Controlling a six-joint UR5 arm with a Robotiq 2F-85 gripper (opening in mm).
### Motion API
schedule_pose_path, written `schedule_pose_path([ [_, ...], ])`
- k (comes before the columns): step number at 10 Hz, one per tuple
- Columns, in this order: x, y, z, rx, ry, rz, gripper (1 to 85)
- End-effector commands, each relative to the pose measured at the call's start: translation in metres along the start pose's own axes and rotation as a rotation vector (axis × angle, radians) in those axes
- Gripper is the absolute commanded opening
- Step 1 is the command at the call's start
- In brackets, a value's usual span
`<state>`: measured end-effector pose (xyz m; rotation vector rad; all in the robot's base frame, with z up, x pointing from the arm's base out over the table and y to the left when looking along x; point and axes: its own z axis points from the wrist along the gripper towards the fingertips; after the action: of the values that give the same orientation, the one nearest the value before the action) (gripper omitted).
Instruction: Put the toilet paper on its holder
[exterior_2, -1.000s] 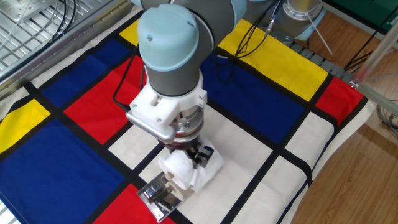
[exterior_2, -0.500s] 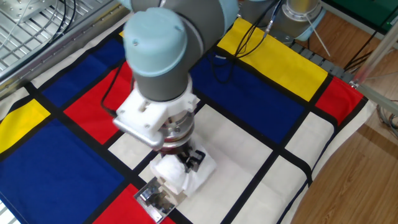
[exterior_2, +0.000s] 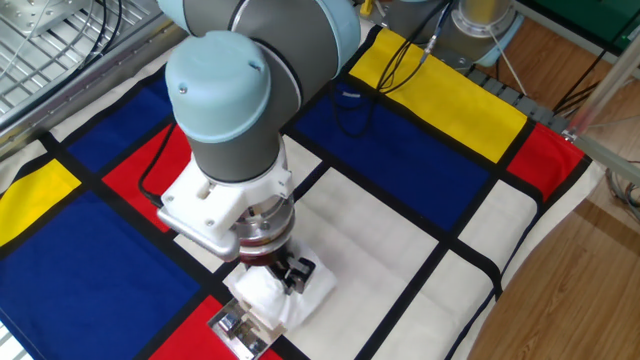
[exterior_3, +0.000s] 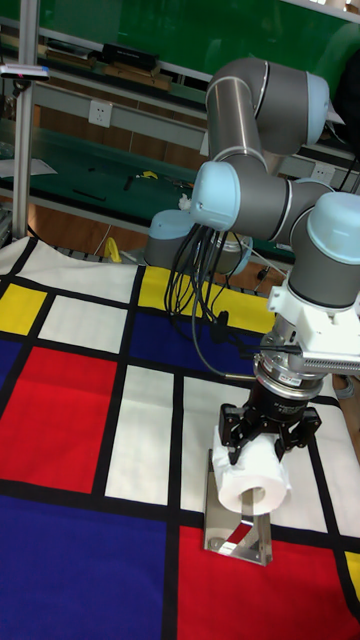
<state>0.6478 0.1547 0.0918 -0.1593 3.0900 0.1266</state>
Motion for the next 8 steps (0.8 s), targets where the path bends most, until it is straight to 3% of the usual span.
schedule_pose_path([
  [1, -0.009, 0.002, 0.000, -0.014, -0.021, 0.003, 1.0],
  [8, -0.011, -0.024, -0.001, 0.085, -0.027, -0.040, 1.0],
])
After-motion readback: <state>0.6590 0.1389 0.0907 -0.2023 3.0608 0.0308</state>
